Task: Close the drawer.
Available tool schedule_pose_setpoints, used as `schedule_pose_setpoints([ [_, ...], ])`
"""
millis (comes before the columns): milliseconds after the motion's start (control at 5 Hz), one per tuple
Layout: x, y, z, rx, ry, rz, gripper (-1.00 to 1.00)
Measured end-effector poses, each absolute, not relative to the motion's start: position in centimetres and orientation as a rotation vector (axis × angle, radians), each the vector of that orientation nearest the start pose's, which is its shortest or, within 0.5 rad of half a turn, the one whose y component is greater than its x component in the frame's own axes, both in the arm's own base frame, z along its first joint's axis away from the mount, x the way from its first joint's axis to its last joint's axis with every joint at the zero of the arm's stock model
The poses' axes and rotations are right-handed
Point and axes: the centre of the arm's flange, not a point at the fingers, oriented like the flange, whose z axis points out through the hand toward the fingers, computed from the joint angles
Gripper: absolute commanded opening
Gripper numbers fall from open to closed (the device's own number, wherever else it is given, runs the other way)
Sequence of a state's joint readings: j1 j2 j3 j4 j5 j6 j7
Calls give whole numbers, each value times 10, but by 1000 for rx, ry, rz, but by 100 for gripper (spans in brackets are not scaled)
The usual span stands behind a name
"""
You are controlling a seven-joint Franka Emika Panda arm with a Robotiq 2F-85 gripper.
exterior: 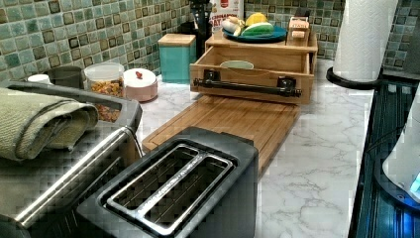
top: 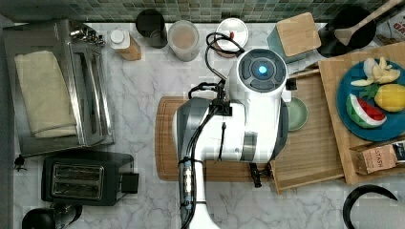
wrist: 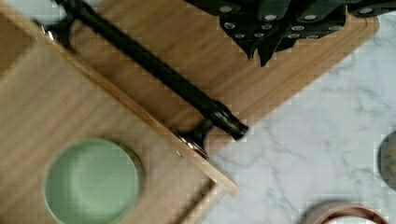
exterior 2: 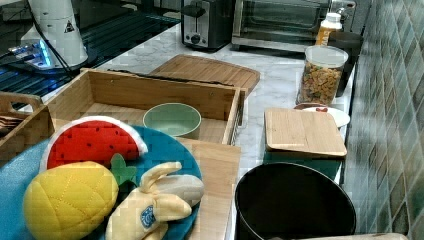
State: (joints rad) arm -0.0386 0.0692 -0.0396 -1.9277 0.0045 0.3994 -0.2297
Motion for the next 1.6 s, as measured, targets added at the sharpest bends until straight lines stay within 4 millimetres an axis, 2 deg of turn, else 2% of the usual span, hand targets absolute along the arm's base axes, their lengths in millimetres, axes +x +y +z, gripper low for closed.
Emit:
schedule_pose_setpoints([
  [200, 563, -44, 433, -3062, 574, 11, -100],
  [400, 543, -35, 411, -3052, 278, 41, -100],
  [800, 497, -8, 378, -3210, -215, 59, -100],
  [1000, 486, 3, 365, -3236, -317, 7, -100],
  [1200, 487, 4, 348, -3218, -415, -147, -100],
  [1400, 482, 7, 326, -3201, -587, -213, -100],
  [1600, 473, 8, 297, -3206, -652, -121, -100],
])
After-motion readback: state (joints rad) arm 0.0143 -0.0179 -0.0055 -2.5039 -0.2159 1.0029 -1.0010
